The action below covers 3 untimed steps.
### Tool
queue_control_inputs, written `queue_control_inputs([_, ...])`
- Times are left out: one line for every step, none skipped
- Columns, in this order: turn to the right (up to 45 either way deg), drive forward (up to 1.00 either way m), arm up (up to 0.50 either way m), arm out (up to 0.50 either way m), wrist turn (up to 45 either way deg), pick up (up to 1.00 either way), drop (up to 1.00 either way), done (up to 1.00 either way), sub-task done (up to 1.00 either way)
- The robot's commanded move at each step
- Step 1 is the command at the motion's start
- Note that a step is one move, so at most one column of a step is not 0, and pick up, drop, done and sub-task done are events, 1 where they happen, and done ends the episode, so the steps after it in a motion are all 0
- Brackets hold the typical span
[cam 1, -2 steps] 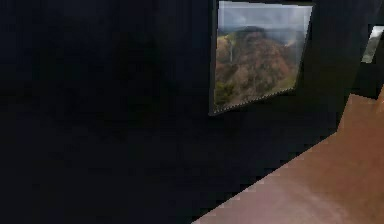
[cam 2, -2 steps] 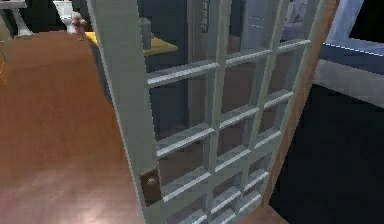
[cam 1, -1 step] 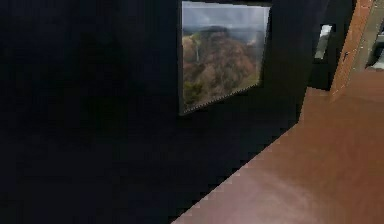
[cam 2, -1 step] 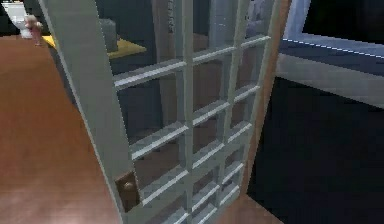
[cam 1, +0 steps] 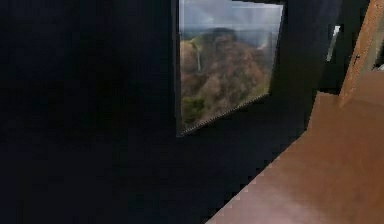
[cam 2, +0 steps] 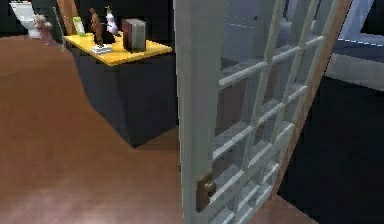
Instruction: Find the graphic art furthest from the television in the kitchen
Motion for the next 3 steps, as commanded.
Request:
queue_control_inputs([39.0, 0.00, 0.00, 0.00, 0.0, 0.00, 0.00, 0.00, 0.00])
queue_control_inputs([0.0, 1.00, 0.00, 0.00, 0.0, 0.00, 0.00, 0.00, 0.00])
queue_control_inputs([0.0, 1.00, 0.00, 0.00, 0.0, 0.00, 0.00, 0.00, 0.00])
